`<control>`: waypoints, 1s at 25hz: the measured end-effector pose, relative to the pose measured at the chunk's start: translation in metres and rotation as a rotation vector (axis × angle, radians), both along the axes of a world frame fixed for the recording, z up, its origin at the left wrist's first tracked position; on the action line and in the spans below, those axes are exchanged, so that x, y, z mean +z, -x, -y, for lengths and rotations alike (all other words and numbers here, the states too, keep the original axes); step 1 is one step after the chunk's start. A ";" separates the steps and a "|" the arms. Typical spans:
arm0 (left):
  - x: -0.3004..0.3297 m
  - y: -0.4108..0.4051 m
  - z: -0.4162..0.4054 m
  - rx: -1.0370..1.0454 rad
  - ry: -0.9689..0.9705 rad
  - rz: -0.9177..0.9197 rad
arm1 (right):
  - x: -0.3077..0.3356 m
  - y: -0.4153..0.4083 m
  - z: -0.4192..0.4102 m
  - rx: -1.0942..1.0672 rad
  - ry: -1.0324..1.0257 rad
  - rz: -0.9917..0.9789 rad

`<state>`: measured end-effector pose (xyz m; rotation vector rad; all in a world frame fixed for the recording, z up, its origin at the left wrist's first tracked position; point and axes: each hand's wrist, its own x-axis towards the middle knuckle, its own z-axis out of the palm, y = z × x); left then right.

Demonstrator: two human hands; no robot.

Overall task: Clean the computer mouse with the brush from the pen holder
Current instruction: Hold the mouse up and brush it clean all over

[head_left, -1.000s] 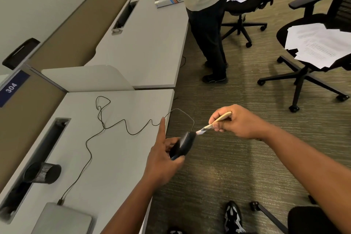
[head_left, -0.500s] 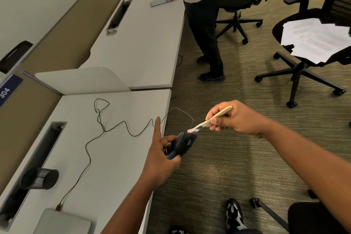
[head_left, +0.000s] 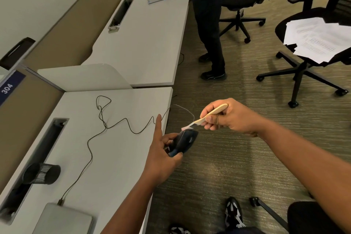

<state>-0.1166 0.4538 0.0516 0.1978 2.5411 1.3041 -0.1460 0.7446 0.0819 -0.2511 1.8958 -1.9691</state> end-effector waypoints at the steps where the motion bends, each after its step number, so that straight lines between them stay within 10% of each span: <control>1: -0.001 -0.001 0.001 0.005 -0.002 -0.004 | 0.001 -0.001 -0.004 0.000 0.009 0.018; 11: -0.002 0.001 0.008 0.182 -0.297 0.182 | -0.007 -0.007 -0.009 -0.076 -0.170 -0.025; 17: -0.002 0.002 0.002 0.199 -0.295 0.212 | 0.011 -0.013 0.024 -0.272 0.111 -0.158; 25: 0.000 0.001 0.000 0.224 -0.273 0.193 | 0.009 -0.012 0.041 -0.314 -0.220 -0.213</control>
